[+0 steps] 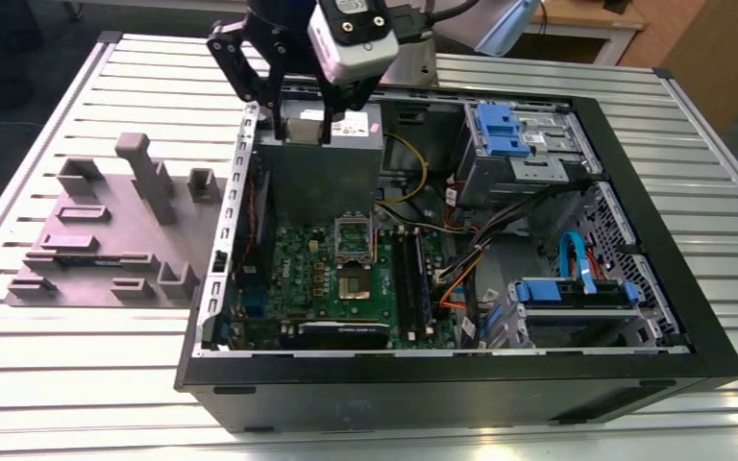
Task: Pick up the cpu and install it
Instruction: 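Pick up the cpu and move it towards the insertion slot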
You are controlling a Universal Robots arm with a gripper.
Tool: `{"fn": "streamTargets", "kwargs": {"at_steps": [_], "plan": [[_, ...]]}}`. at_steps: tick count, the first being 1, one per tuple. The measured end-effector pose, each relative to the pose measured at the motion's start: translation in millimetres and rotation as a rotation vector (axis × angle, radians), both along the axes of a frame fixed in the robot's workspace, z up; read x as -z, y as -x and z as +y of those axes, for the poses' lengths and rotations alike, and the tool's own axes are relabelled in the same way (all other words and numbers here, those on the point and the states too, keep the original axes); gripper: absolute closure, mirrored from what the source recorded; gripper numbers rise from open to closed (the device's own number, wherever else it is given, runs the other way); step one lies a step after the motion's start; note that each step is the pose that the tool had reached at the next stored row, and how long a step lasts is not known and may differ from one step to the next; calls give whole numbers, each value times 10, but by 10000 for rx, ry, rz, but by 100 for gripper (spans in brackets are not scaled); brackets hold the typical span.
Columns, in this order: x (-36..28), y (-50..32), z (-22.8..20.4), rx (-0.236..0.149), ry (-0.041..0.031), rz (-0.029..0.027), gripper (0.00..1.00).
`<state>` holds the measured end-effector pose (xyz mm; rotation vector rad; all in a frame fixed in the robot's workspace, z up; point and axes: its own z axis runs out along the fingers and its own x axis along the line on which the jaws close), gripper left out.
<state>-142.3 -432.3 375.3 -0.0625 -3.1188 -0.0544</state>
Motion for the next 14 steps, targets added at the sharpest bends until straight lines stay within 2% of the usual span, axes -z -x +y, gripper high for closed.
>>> {"fn": "streamTargets", "kwargs": {"at_steps": [14], "plan": [[16, -250, -6, 0, 1, 1, 53]]}}
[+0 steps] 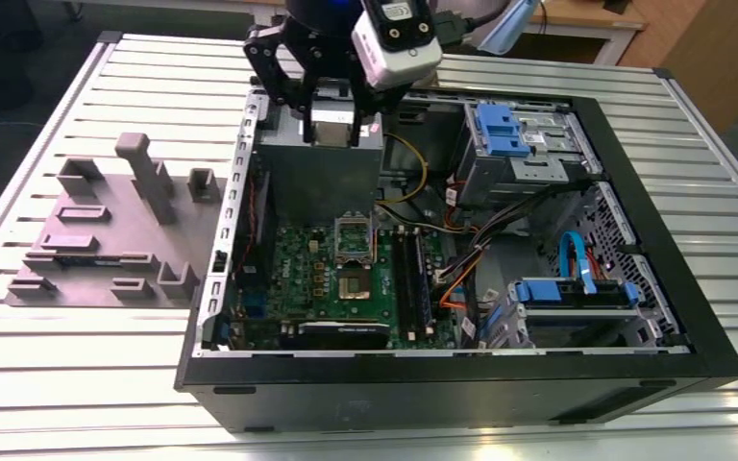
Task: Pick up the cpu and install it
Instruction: 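Pick up the cpu and move it towards the insertion slot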
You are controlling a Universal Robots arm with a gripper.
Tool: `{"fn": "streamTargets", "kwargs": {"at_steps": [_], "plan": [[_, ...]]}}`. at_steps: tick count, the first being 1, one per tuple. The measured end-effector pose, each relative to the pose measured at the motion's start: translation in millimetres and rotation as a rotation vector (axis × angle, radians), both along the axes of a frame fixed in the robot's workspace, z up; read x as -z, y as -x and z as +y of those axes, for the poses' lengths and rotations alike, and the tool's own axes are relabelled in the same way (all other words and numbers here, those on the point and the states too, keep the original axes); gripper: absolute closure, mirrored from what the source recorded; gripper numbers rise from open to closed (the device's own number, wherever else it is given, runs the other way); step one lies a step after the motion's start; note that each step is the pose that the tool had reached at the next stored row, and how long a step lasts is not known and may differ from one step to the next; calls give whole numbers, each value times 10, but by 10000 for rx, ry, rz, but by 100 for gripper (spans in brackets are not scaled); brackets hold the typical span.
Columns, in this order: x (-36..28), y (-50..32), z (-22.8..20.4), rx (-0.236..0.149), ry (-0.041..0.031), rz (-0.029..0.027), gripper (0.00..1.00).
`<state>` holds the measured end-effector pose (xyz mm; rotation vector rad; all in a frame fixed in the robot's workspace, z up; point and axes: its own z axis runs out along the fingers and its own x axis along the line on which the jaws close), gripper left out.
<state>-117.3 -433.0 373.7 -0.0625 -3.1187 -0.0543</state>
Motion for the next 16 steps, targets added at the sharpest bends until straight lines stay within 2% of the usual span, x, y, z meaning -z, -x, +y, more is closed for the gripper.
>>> {"fn": "streamTargets", "kwargs": {"at_steps": [4, 11, 16], "plan": [[7, -46, -13, 0, 2, 1, 53], [33, -71, -141, 0, 1, 0, 53], [50, -156, -171, 1, 1, 0, 53]]}}
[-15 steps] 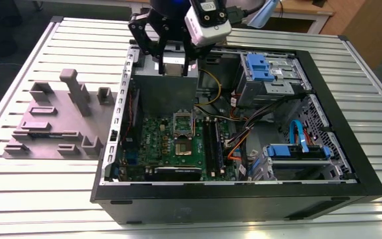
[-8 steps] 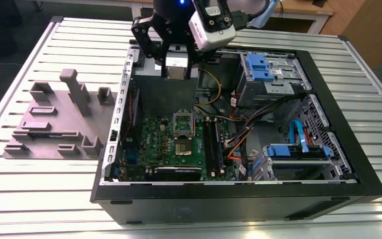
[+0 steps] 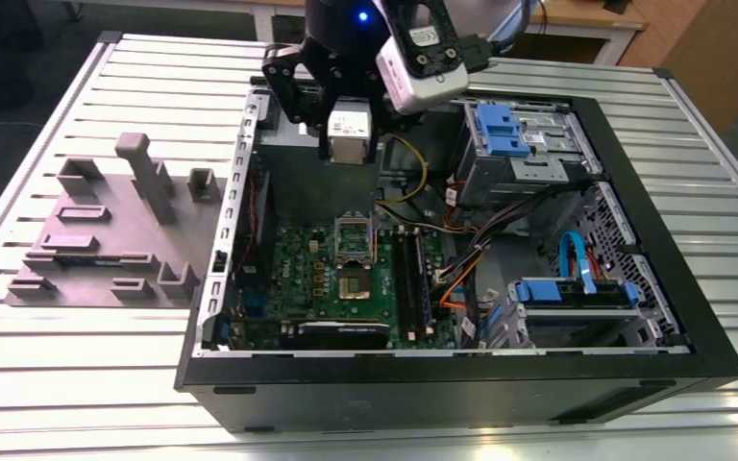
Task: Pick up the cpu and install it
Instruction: 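Pick up the cpu and move it towards the insertion slot, then place the cpu into insertion slot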
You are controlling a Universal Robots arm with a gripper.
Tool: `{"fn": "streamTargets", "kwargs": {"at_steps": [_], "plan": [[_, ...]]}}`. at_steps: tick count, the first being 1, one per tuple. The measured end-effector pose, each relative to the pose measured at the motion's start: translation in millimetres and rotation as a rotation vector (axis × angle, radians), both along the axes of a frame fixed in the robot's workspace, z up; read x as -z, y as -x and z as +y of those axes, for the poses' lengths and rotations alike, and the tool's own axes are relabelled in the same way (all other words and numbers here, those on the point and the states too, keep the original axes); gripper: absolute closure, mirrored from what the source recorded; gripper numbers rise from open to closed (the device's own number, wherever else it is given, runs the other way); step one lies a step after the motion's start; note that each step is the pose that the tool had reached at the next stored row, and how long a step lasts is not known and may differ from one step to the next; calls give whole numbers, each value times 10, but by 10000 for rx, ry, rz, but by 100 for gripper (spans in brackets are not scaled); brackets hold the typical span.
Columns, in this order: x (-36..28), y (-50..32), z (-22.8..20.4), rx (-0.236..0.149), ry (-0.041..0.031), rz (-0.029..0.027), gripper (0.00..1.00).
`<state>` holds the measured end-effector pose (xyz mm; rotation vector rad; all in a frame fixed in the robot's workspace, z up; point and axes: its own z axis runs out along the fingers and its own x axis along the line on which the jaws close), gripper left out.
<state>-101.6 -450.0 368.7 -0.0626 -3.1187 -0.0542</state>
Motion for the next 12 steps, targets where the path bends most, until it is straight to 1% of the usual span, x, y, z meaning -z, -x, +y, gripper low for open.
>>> {"fn": "streamTargets", "kwargs": {"at_steps": [4, 7, 9, 12], "plan": [[14, -92, -4, -2, -2, -1, 53], [16, -100, -4, 1, -1, -1, 53], [18, -121, -4, -1, -1, -1, 53], [20, -122, -4, -1, 12, -2, 53]]}}
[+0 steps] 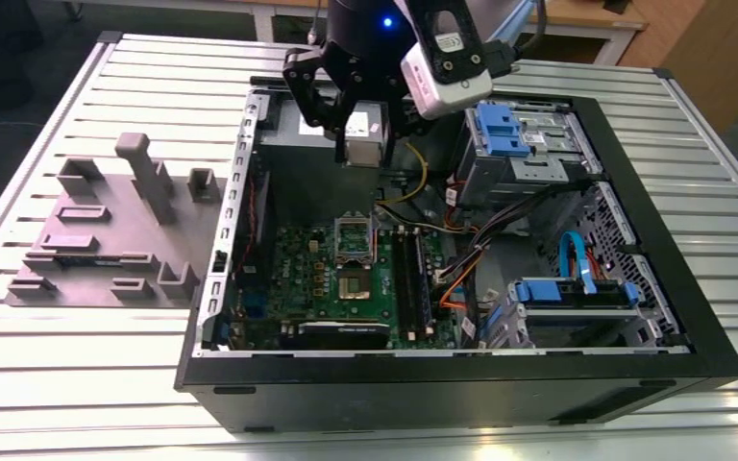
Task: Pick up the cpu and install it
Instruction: 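Place the cpu into insertion slot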
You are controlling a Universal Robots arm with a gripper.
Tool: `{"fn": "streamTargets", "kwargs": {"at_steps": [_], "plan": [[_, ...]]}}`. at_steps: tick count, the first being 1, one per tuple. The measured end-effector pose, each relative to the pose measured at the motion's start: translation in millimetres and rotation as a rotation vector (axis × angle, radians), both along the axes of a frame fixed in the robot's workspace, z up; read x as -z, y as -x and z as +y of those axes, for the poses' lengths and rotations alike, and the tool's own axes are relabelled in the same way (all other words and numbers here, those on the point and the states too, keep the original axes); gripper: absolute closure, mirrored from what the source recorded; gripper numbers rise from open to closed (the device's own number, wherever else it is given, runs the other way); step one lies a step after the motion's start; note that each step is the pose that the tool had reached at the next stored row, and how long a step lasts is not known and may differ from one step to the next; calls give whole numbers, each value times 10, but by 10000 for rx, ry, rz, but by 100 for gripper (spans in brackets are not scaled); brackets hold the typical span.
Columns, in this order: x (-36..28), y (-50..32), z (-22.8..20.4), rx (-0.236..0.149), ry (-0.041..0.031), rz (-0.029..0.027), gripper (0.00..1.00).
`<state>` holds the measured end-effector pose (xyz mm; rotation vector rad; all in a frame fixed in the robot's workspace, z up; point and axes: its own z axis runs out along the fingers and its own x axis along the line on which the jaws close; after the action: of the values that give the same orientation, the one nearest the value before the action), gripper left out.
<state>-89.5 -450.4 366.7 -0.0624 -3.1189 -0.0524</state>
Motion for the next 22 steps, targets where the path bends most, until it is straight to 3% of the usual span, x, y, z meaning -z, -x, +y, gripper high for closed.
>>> {"fn": "streamTargets", "kwargs": {"at_steps": [22], "plan": [[26, 1, -21, 1, 1, 1, 53]]}}
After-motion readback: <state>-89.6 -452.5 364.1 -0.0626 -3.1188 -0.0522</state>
